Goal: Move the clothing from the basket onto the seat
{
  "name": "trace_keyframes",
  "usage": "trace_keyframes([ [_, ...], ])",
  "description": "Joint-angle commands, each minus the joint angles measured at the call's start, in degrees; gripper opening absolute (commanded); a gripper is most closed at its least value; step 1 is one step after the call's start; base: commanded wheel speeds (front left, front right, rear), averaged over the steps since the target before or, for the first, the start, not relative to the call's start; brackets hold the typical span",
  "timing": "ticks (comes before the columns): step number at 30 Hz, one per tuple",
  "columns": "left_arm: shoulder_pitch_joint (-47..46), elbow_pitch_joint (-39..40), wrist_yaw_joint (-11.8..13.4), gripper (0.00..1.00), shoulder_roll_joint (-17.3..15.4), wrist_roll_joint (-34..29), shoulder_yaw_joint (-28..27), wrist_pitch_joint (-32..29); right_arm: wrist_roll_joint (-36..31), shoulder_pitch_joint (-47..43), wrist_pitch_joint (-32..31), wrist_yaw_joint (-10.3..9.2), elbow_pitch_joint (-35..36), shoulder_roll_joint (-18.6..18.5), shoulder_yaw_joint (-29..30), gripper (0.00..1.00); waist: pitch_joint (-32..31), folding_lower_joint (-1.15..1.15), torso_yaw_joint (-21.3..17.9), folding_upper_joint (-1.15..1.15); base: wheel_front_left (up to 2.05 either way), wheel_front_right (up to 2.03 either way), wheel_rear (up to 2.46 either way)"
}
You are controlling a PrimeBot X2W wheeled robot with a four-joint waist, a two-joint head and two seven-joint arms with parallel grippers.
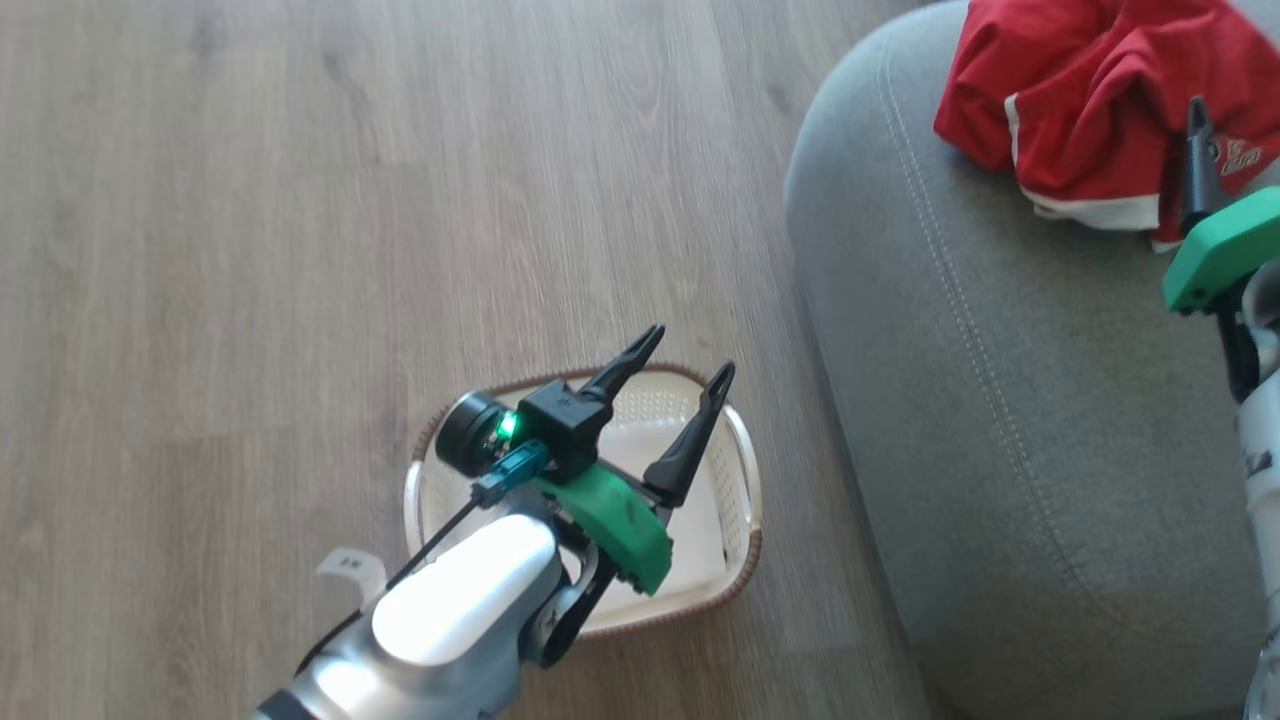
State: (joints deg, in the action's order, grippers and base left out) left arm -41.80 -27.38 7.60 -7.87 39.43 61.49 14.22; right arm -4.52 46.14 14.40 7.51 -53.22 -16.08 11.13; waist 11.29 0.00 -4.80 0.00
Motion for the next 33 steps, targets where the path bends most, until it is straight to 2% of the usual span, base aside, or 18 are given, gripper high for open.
trace_keyframes([
  [1,-0.5,1.1,0.3,1.0,-1.1,0.4,-2.4,0.6,0.9,-0.4,0.6,-0.02,2.2,0.0,-1.5,1.0,-2.1,0.0,0.7,0.0,0.0,0.0,0.0],
  [14,9.1,3.2,4.3,1.0,-2.9,0.6,-13.9,0.8,8.1,-8.6,0.6,-0.02,10.2,3.4,-7.6,1.0,-9.0,0.0,5.0,0.0,0.0,0.0,0.0],
  [19,13.5,4.2,5.8,1.0,-4.4,-0.5,-18.3,0.8,7.8,-12.6,0.6,-0.02,14.6,5.3,-8.8,1.0,-10.4,0.0,6.3,0.0,0.0,0.0,0.0],
  [27,19.5,5.3,8.5,1.0,-7.5,-2.3,-23.5,0.8,6.8,-21.6,0.6,-0.02,23.7,11.0,-8.7,1.0,-12.2,0.0,8.0,0.0,0.0,0.0,0.0],
  [33,23.8,7.8,9.5,1.0,-9.5,-2.8,-26.5,0.8,6.7,-28.0,0.3,-0.02,29.8,12.9,-8.2,1.0,-12.9,0.0,8.7,0.0,0.0,0.0,0.0],
])
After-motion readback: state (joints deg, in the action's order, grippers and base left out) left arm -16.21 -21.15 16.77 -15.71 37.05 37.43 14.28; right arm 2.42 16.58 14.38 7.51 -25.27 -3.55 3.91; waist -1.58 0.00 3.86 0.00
